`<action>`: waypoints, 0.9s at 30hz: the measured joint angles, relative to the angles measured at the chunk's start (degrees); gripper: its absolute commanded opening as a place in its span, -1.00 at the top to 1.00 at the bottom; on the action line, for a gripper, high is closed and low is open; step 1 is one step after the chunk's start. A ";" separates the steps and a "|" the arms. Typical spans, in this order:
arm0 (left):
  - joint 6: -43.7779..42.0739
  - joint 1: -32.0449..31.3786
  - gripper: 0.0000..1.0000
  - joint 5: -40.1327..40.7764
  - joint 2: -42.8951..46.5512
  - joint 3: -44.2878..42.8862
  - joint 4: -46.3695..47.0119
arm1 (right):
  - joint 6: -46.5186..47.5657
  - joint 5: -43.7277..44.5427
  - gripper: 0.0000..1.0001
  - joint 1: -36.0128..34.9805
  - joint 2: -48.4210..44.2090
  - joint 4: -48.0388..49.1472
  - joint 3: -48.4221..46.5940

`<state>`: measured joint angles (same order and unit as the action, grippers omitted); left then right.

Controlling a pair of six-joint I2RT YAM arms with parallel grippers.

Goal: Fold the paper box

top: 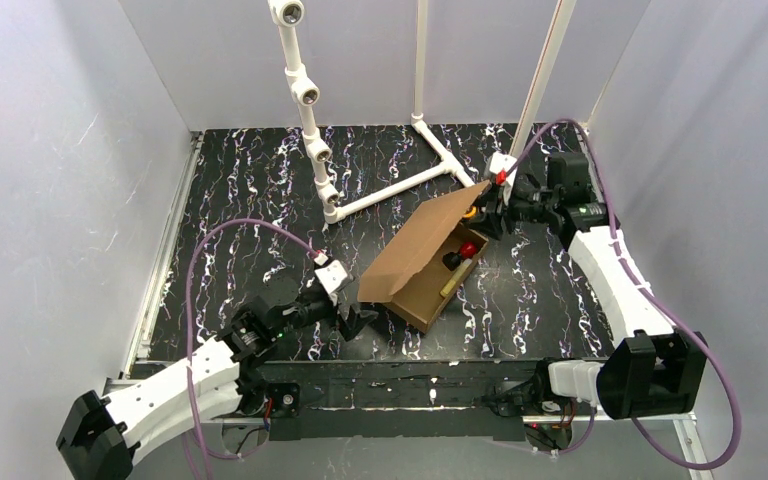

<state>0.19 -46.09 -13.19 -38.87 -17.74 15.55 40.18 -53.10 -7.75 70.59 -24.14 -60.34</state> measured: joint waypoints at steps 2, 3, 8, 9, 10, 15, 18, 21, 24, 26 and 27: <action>-1.95 -0.09 -0.97 0.35 -1.70 0.00 0.79 | 1.55 1.38 -0.30 0.00 1.46 -1.20 -3.39; -2.54 -0.15 -0.97 0.35 -2.36 -0.07 1.09 | 2.64 2.03 -0.32 0.00 2.21 -2.27 -5.14; -3.10 -0.76 -0.97 0.63 -4.59 -0.31 4.44 | 9.60 4.33 -0.38 0.00 5.18 -8.31 -11.96; -2.99 -1.05 -0.97 1.03 -5.31 -0.31 5.44 | 11.08 4.87 -0.40 0.00 5.35 -9.31 -12.61; -2.89 -1.27 -0.97 1.42 -6.03 -0.33 6.19 | 12.81 5.42 -0.44 -0.02 5.44 -10.38 -13.14; -1.55 -2.05 -0.97 4.63 -12.09 -0.74 9.62 | 21.46 6.69 -0.60 -0.44 5.77 -14.69 -16.02; -1.03 -2.10 -0.97 6.21 -13.88 -0.74 10.78 | 28.15 6.67 -0.64 -1.27 7.45 -17.88 -19.52; -0.76 -2.10 -0.96 7.28 -14.29 -0.81 11.93 | 35.23 7.04 -0.65 -3.43 10.82 -21.49 -24.06; -0.59 -2.10 -0.96 8.11 -14.29 -0.96 12.76 | 39.78 7.65 -0.64 -5.42 13.29 -24.24 -26.53; -0.59 -2.10 -0.95 8.94 -14.29 -0.98 13.18 | 43.54 8.39 -0.61 -6.67 14.60 -27.10 -28.89; -0.57 -2.10 -0.92 9.18 -14.29 -0.98 13.18 | 44.50 8.79 -0.60 -7.23 15.04 -28.22 -29.92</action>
<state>-0.38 -48.18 -4.01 -53.17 -18.72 28.73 84.68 -44.31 -14.98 85.62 -52.36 -90.26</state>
